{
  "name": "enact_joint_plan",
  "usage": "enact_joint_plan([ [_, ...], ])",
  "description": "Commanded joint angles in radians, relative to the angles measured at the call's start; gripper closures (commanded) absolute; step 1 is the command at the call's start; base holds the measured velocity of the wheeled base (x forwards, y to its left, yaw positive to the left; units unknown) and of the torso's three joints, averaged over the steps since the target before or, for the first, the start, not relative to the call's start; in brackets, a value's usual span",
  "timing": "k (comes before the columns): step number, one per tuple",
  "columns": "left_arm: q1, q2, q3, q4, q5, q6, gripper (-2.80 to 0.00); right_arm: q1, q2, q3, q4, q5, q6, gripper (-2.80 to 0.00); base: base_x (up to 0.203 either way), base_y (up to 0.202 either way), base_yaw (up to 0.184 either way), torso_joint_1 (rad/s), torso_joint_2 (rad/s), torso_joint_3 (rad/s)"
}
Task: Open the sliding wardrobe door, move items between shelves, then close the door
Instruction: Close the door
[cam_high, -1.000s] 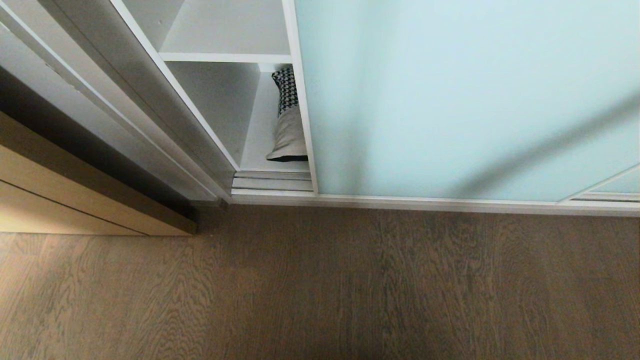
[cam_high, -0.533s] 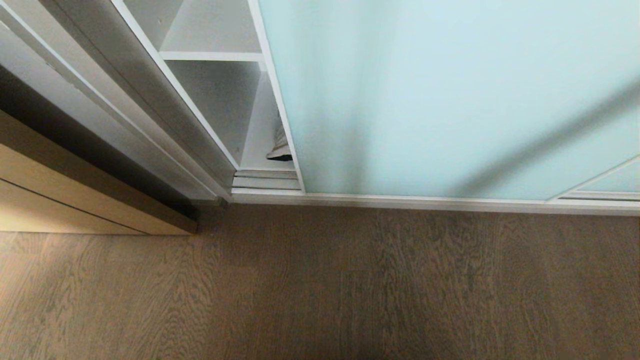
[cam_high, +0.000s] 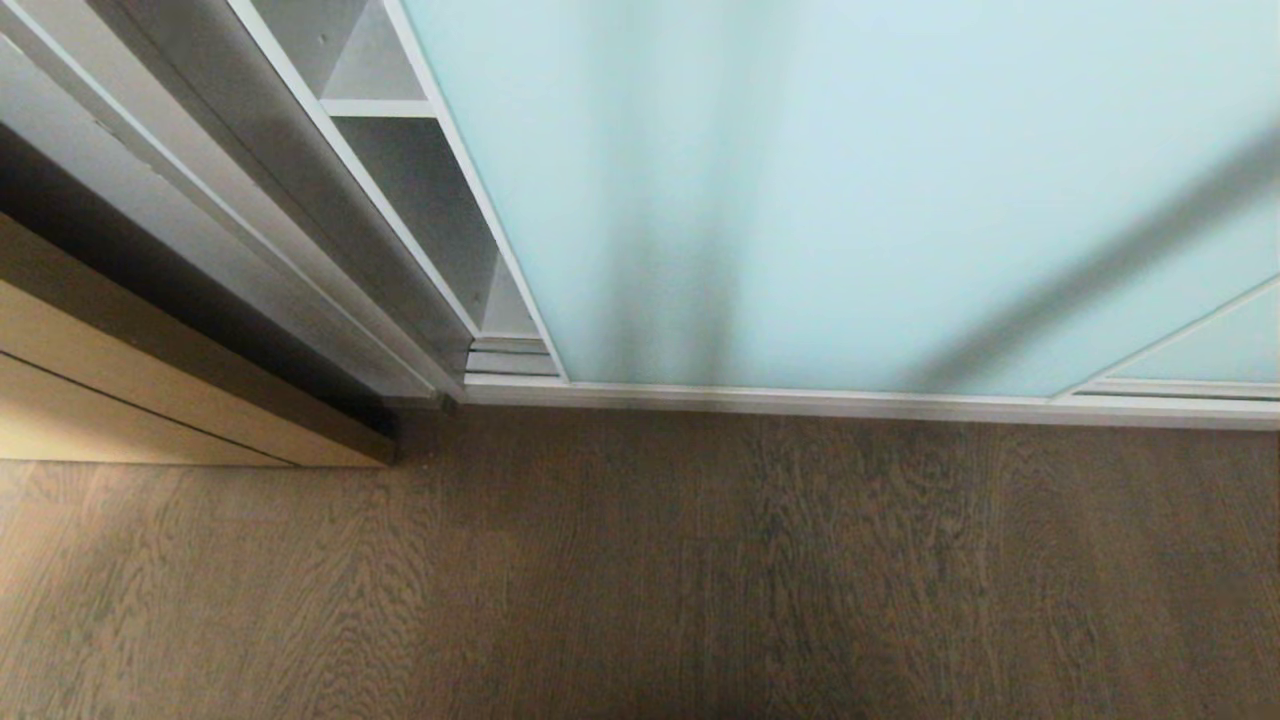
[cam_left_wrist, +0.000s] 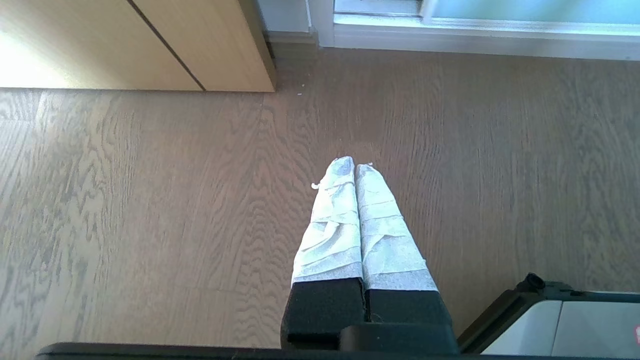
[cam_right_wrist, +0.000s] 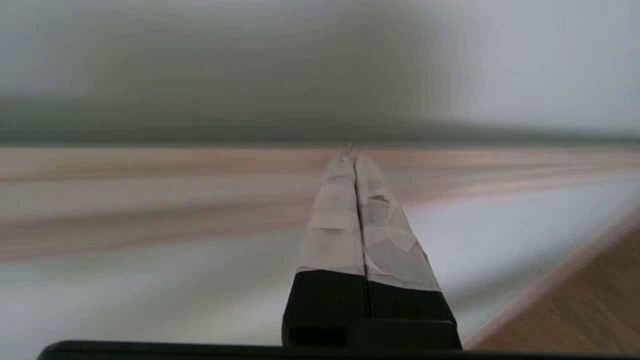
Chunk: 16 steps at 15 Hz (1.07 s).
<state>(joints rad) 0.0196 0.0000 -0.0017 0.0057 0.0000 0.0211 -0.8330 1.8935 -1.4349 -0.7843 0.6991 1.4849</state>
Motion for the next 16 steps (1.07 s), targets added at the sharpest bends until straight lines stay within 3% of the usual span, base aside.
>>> enact_joint_plan([
  [1, 0.000, 0.002, 0.000, 0.000, 0.000, 0.000, 0.00, 0.011, -0.040, 0.025, 0.007, 0.007, 0.009, 0.00, 0.000, 0.000, 0.000, 0.000, 0.00, 0.000],
  [16, 0.000, 0.002, 0.000, 0.000, 0.000, 0.000, 0.00, 0.137, -0.198, 0.208, 0.005, 0.007, 0.002, 0.00, 0.000, 0.000, 0.000, 0.000, 0.00, 0.000],
])
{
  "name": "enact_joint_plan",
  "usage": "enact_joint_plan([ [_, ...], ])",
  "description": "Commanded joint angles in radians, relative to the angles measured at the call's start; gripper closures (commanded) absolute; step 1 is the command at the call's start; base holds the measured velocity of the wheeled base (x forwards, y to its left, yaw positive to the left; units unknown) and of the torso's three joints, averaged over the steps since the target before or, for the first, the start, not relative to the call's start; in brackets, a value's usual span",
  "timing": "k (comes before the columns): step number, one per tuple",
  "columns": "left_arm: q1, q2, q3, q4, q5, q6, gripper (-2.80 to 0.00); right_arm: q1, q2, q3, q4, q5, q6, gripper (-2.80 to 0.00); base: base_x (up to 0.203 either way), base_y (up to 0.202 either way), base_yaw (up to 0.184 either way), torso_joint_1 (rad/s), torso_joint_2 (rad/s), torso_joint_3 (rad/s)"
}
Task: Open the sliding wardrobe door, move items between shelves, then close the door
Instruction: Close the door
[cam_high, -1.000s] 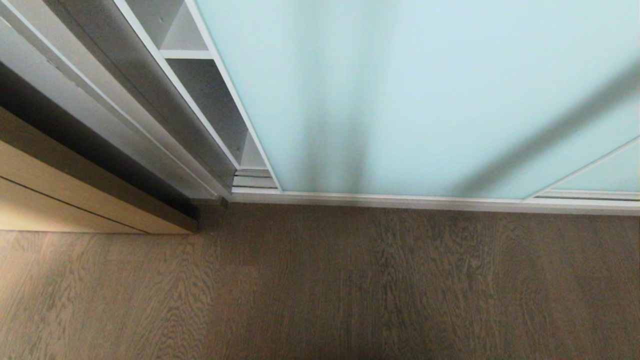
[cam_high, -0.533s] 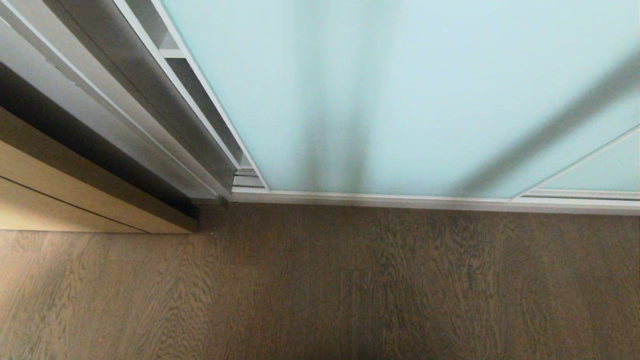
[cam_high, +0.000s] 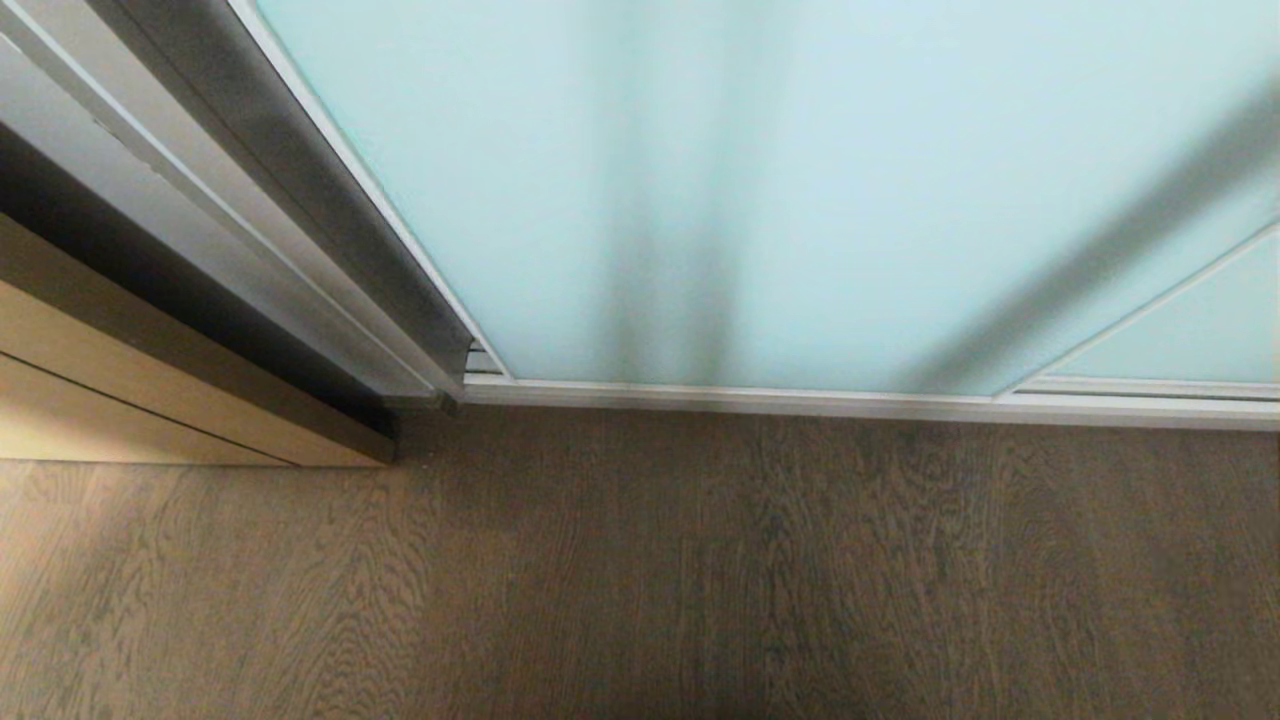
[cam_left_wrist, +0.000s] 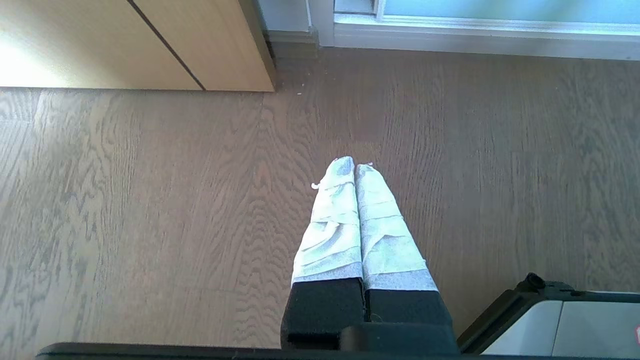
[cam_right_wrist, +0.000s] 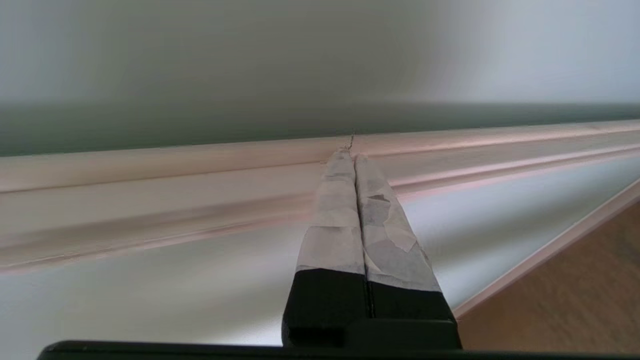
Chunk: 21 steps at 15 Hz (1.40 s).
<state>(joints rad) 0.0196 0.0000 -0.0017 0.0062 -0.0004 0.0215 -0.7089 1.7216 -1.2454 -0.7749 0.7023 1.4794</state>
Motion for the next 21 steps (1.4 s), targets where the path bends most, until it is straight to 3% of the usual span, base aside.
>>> enact_joint_plan([
  [1, 0.000, 0.002, 0.000, 0.000, 0.000, 0.000, 0.00, 0.020, -0.031, 0.023, -0.005, 0.002, 0.006, 0.00, 0.000, 0.000, 0.000, 0.000, 0.00, 0.000],
  [11, 0.000, 0.002, 0.000, 0.000, 0.000, 0.000, 0.00, 0.036, -0.053, 0.052, -0.011, 0.001, 0.004, 0.00, 0.000, 0.000, 0.000, 0.000, 0.00, 0.000],
  [14, 0.000, 0.002, 0.000, 0.000, 0.000, 0.000, 0.00, -0.002, -0.095, 0.047, -0.013, 0.002, -0.016, 0.00, 0.000, 0.000, 0.000, 0.000, 0.00, 0.000],
  [19, 0.000, 0.002, 0.000, 0.000, 0.000, 0.000, 0.00, -0.170, -0.312, 0.119, -0.003, 0.004, -0.205, 0.00, 0.000, 0.000, 0.000, 0.000, 0.00, 0.000],
  [21, 0.000, 0.002, 0.000, 0.000, 0.000, 0.000, 0.00, -0.198, -0.433, 0.181, 0.016, 0.004, -0.405, 0.00, 0.000, 0.000, 0.000, 0.000, 0.00, 0.000],
])
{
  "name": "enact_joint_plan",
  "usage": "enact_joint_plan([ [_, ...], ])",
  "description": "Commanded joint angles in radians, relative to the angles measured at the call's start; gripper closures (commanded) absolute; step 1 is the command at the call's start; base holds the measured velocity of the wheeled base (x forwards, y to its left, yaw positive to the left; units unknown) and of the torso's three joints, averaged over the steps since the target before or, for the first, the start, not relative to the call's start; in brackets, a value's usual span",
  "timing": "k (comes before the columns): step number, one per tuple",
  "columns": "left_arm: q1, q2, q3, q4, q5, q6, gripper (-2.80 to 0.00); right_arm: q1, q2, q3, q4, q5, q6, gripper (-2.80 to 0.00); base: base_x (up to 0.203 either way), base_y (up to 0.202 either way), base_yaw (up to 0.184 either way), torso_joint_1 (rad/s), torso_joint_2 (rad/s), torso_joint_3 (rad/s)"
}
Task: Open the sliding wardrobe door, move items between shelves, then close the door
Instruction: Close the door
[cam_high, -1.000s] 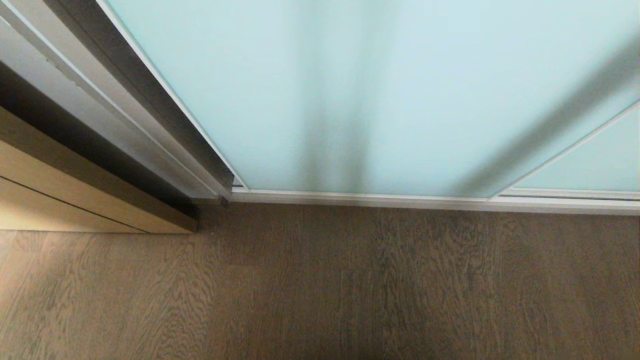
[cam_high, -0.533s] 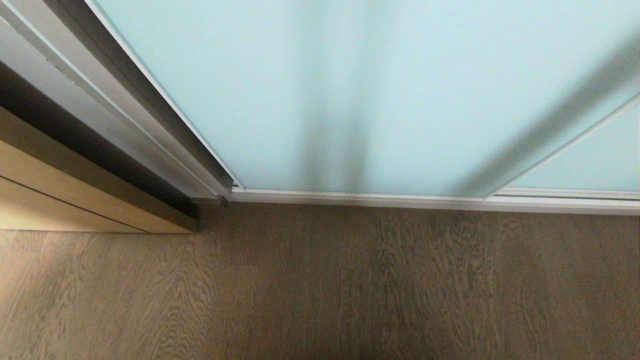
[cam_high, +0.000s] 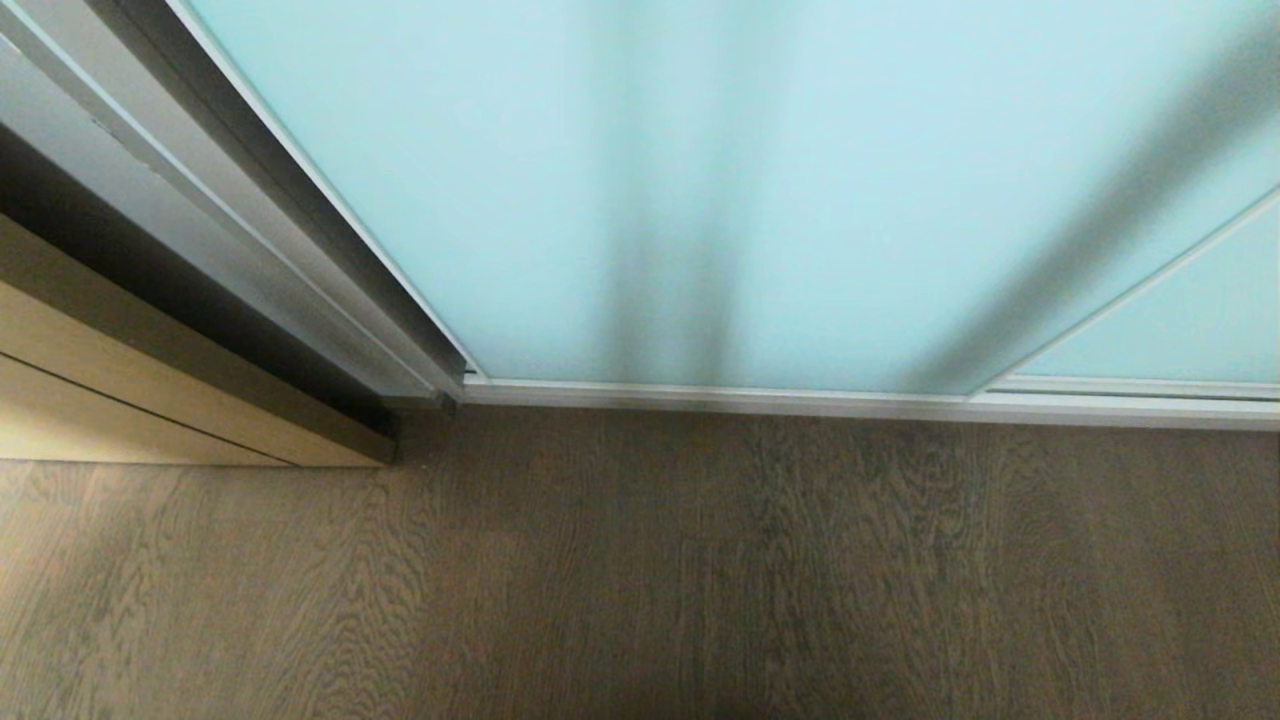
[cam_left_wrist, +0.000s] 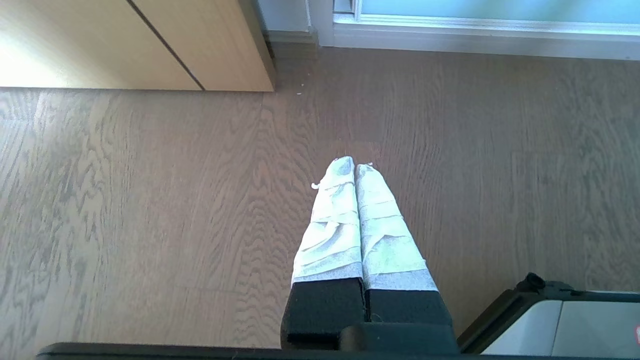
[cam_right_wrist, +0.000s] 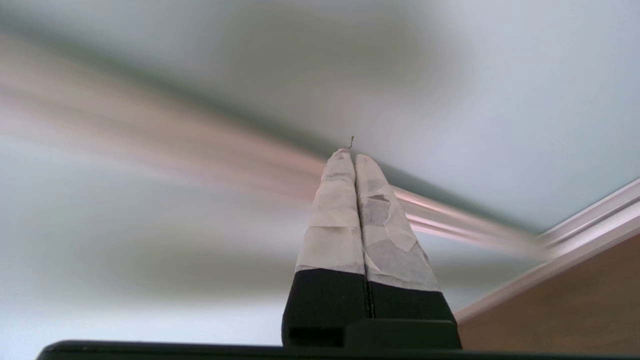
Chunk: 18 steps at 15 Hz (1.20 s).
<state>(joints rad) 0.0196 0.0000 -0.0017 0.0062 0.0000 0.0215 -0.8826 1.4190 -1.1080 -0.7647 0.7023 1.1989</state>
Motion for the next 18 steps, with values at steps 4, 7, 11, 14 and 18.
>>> enact_joint_plan([
  [4, 0.000, 0.002, 0.000, 0.000, 0.000, 0.000, 0.00, 0.010, -0.378, 0.164, 0.184, -0.041, -0.568, 0.00, 0.000, 0.000, 0.000, 0.000, 0.00, 0.000],
  [7, 0.000, 0.002, 0.000, 0.000, 0.000, 0.000, 0.00, 0.151, -0.604, 0.296, 0.341, -0.148, -0.820, 0.00, 0.000, 0.000, 0.000, 0.000, 0.00, 0.000],
  [11, 0.000, 0.002, 0.000, 0.000, 0.000, 0.000, 0.00, 0.472, -0.960, 0.634, 0.429, -0.261, -1.073, 0.00, 0.000, 0.000, 0.000, 0.000, 0.00, 0.000],
  [14, 0.000, 0.002, 0.000, 0.000, 0.000, 0.000, 0.00, 0.595, -1.142, 0.832, 0.559, -0.315, -1.182, 0.00, 0.000, 0.000, 0.000, 0.000, 0.00, 0.000],
  [18, 0.000, 0.002, 0.000, 0.000, 0.000, 0.000, 0.00, 0.743, -1.145, 0.928, 0.626, -0.383, -1.219, 0.00, 0.000, 0.000, 0.000, 0.000, 0.00, 0.000],
])
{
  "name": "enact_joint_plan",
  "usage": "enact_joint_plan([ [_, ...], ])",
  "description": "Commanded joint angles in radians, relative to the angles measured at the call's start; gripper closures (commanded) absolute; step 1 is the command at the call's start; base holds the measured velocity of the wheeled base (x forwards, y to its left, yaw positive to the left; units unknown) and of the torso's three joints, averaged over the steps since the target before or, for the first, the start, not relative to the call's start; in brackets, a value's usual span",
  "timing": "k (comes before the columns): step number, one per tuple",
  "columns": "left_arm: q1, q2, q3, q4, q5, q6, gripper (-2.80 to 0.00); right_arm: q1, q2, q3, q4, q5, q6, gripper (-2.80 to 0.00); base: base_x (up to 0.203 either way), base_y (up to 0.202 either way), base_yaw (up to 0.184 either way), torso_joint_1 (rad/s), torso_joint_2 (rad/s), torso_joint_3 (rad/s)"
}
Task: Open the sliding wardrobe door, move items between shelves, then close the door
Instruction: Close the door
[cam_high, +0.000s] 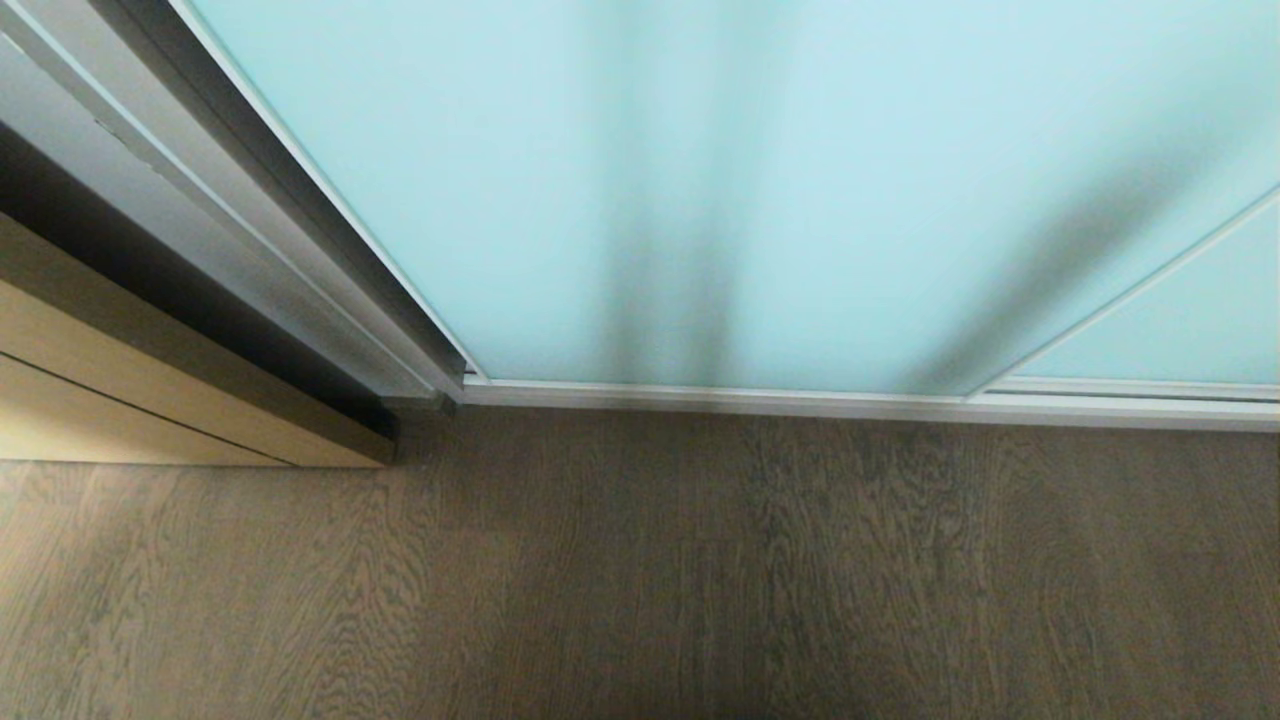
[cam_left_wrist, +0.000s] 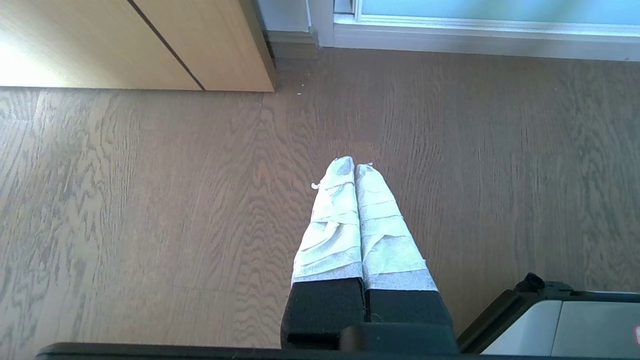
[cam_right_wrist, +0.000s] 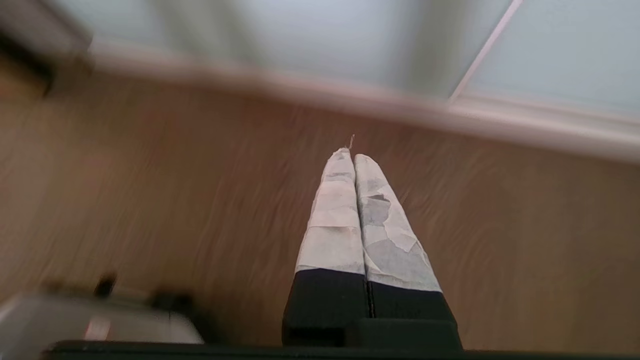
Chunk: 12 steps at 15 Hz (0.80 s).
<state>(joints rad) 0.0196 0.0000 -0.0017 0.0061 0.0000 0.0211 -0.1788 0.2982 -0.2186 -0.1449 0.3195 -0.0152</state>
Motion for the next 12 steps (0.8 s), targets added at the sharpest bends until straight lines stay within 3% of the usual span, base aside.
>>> enact_joint_plan([
  [1, 0.000, 0.002, 0.000, 0.000, 0.000, 0.000, 0.00, 0.087, -0.025, 0.043, 0.016, -0.004, -0.005, 0.00, 0.000, 0.000, 0.000, 0.000, 0.00, 0.000],
  [3, 0.000, 0.002, 0.000, 0.000, 0.000, 0.000, 0.00, 0.201, -0.072, 0.050, 0.068, -0.012, -0.009, 0.00, 0.000, 0.000, 0.000, 0.000, 0.00, 0.000],
  [6, 0.000, 0.002, 0.000, 0.000, 0.000, 0.000, 0.00, 0.190, -0.257, 0.067, 0.179, -0.024, 0.012, 0.00, 0.000, 0.000, 0.000, 0.000, 0.00, 0.000],
  [7, 0.000, 0.002, 0.000, 0.000, 0.000, 0.000, 0.00, 0.185, -0.298, 0.073, 0.201, -0.063, 0.021, 0.00, 0.000, 0.000, 0.000, 0.000, 0.00, 0.000],
  [9, 0.000, 0.002, 0.000, 0.000, 0.000, -0.001, 0.00, 0.180, -0.302, 0.137, 0.142, -0.264, 0.033, 0.00, 0.000, 0.000, 0.000, 0.000, 0.00, 0.000],
  [12, 0.000, 0.002, 0.000, 0.000, 0.000, 0.000, 0.00, 0.179, -0.297, 0.217, 0.146, -0.321, 0.036, 0.00, 0.000, 0.000, 0.000, 0.000, 0.00, 0.000],
])
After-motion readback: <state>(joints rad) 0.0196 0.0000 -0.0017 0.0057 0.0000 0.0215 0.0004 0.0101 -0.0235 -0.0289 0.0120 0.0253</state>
